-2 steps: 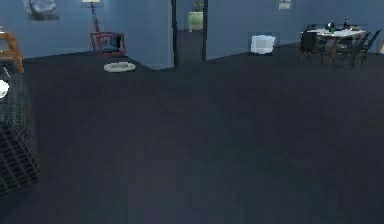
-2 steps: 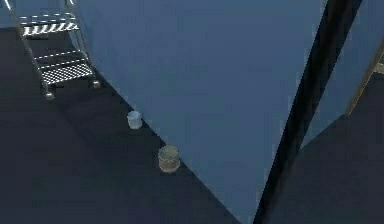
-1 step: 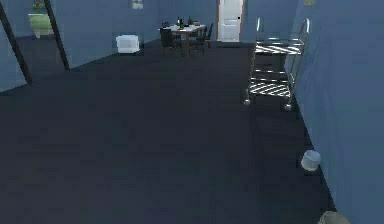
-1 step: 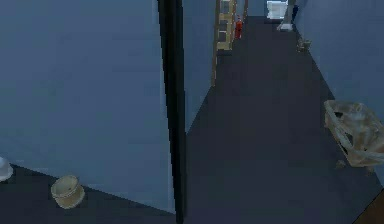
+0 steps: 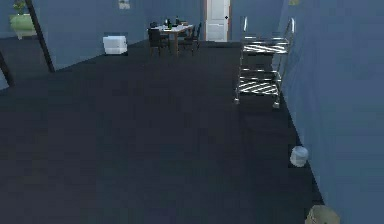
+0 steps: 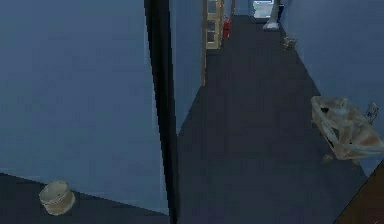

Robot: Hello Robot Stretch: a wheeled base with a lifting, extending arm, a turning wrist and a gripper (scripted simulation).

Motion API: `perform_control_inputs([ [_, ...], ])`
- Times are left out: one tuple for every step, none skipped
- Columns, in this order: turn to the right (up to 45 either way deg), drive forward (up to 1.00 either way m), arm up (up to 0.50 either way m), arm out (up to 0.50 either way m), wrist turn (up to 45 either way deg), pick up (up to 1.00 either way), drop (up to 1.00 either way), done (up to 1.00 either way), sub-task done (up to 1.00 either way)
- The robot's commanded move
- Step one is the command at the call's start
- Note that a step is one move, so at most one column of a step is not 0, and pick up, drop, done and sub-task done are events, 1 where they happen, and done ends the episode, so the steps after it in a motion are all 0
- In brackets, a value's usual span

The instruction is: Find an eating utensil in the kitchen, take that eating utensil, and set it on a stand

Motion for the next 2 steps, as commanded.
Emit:
perform_control_inputs([
  [0.0, 1.0, 0.0, 0.0, 0.0, 0.0, 0.0, 0.0, 0.0],
  [0.0, 1.0, 0.0, 0.0, 0.0, 0.0, 0.0, 0.0, 0.0],
])
